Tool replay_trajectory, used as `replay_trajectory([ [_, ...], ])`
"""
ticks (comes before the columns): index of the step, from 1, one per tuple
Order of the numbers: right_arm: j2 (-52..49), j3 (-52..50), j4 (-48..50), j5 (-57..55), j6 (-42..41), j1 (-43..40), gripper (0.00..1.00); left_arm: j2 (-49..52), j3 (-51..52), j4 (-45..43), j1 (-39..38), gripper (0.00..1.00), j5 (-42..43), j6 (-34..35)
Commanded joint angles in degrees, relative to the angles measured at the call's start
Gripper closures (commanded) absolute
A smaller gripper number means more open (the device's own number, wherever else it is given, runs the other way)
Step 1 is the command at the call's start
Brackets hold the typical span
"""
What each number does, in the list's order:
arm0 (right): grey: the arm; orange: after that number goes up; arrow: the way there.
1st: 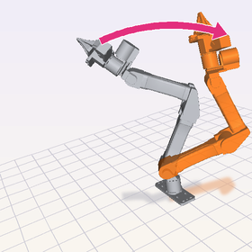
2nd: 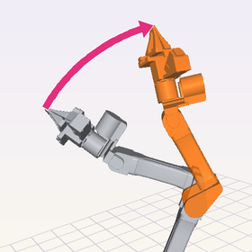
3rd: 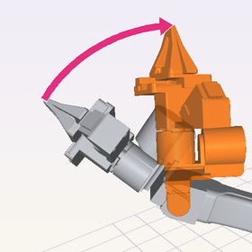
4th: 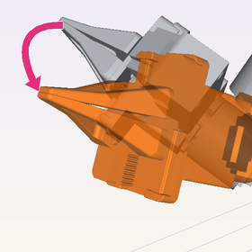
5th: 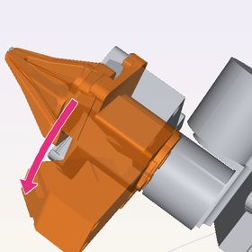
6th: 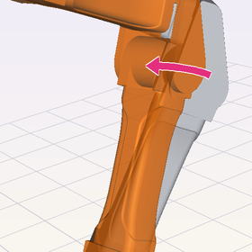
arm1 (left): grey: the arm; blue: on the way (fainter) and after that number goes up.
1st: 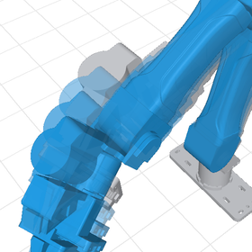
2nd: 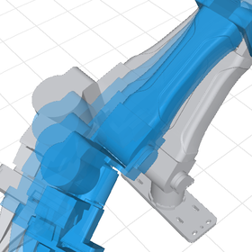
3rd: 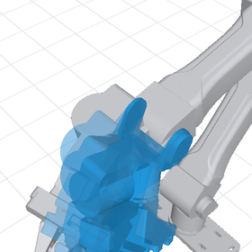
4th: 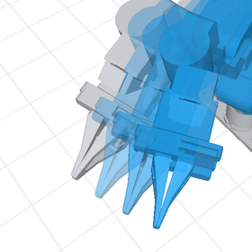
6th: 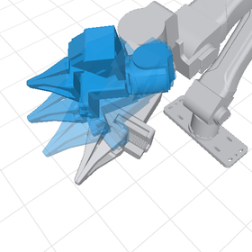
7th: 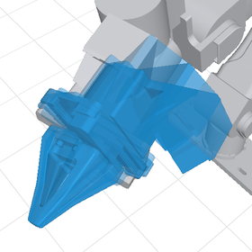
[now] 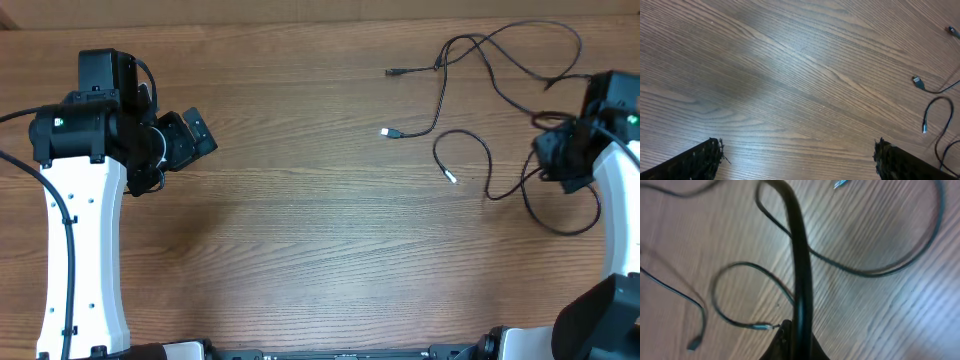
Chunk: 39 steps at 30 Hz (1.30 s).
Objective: Untangle cables
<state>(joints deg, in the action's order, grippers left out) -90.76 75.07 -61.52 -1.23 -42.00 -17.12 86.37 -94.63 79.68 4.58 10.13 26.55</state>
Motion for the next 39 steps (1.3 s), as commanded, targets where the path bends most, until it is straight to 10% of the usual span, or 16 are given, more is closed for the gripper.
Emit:
replay_trajectory([
  [1,0.09,-4.46,3.39,3.56,-0.2,0.13,0.96,0.26,-0.33,-0.15,-0.13,0.0,0.46,-1.25],
  [14,0.0,-13.99,19.12,-0.87,0.24,0.02,0.82,0.24,-0.33,-0.07,-0.13,0.0,0.46,-1.25],
  [21,-0.04,-13.99,23.28,-2.54,0.26,0.02,0.14,0.26,-0.35,-0.2,-0.13,0.0,0.46,-1.25],
  [39,-11.45,-13.99,28.24,3.93,7.85,0.13,0.0,0.26,-0.33,-0.07,-0.15,0.0,0.46,-1.27],
])
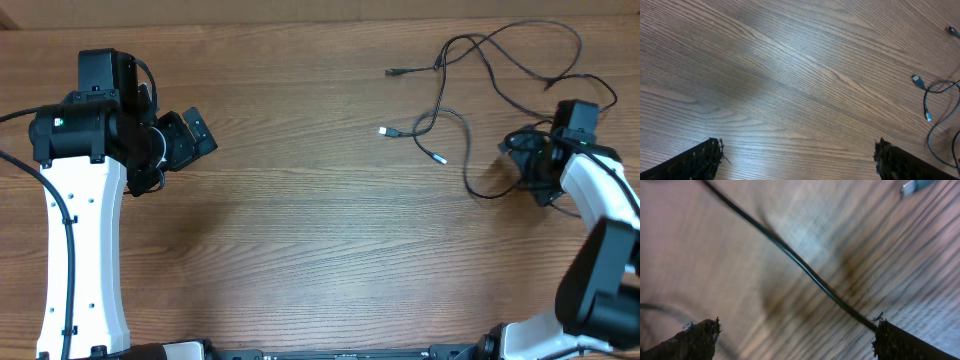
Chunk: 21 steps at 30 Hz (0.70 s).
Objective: Untangle cables
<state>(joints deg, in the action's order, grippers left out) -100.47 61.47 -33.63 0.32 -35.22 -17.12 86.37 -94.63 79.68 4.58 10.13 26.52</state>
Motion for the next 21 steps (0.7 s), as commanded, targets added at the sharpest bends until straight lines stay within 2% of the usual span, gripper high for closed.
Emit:
replay_trajectory([
  [1,-1.9,-0.39,0.5,2.36,1.07,0.13,0.0,0.26,-0.33,-0.02,-0.15,0.0,0.46,-1.25],
  [6,-1.05,3.87,-1.81,2.36,1.27,-0.76,0.0,0.26,-0.33,0.07,-0.17,0.0,0.46,-1.27],
  [16,0.83,28.04,-22.82,2.36,5.33,-1.6,0.0,0.26,-0.33,-0.46,-0.22,0.0,0.46,-1.25],
  [21,0.83,31.02,-26.88,2.45,5.33,-0.79,0.0,0.26,-0.35,-0.42,-0.22,0.0,0.46,-1.25],
])
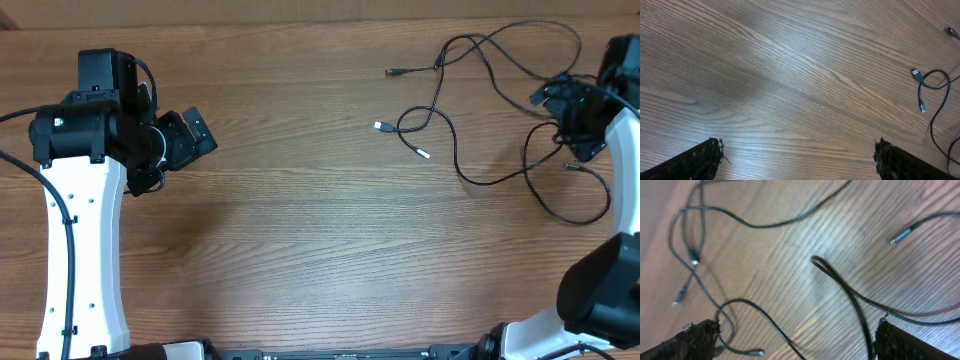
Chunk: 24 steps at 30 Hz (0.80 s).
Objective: Untangle cables
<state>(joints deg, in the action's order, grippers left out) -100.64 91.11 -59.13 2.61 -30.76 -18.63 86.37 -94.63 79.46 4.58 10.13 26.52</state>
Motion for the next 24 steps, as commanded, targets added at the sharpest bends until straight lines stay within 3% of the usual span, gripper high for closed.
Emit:
replay_trajectory([
  [1,0.96,1.31,-1.79,0.61,1.2,1.07,0.0,0.26,-0.35,-0.22,-0.22,0.0,0.46,-1.25],
  [7,0.59,0.79,-1.51,15.06,22.34,6.29,0.0,0.26,-0.33,-0.24,-0.22,0.0,0.46,-0.74],
  [14,-1.36,0.76,1.31,12.39,29.64,16.72,0.0,0.26,-0.35,-0.33,-0.22,0.0,0.46,-0.59],
  [18,-4.87,0.76,2.86,6.08,32.81,21.42,0.26,0.26,-0.35,-0.31,-0.22,0.0,0.46,-0.61],
  [24,-12.72,0.72,3.39,5.33,37.05,25.75,0.38,0.26,-0.35,-0.39,-0.22,0.0,0.44,-0.61],
])
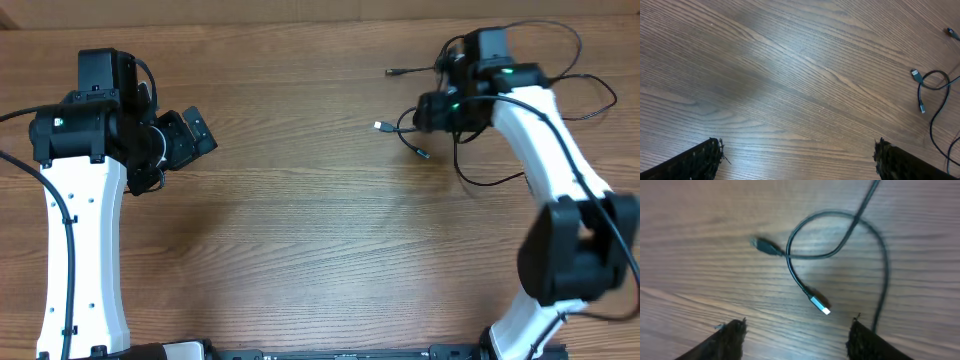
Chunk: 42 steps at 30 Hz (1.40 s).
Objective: Untangle cables
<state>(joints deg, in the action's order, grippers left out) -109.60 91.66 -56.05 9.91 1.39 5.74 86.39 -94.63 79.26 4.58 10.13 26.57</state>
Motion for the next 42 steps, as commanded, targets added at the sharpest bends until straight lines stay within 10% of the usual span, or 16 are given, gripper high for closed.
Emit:
replay_trajectory([
  [1,-4.94,0.17,0.35,-1.97,5.66,1.66,0.39,0.24,-0.35,-0.17,-0.22,0.0,0.44,-0.66],
  [30,-14.73,-1.7,5.88,-2.6,10.93,2.21,0.53,0.24,-0.35,0.02,-0.22,0.0,0.44,-0.68],
  [38,-14.78,-1.7,3.58,-2.58,10.91,2.25,0.88,0.24,-0.33,0.37,-0.22,0.0,0.44,-0.85],
  [42,-14.78,-1.7,2.38,-2.6,10.91,2.25,0.9,0.24,-0.33,0.28,-0.22,0.0,0.44,-0.85],
])
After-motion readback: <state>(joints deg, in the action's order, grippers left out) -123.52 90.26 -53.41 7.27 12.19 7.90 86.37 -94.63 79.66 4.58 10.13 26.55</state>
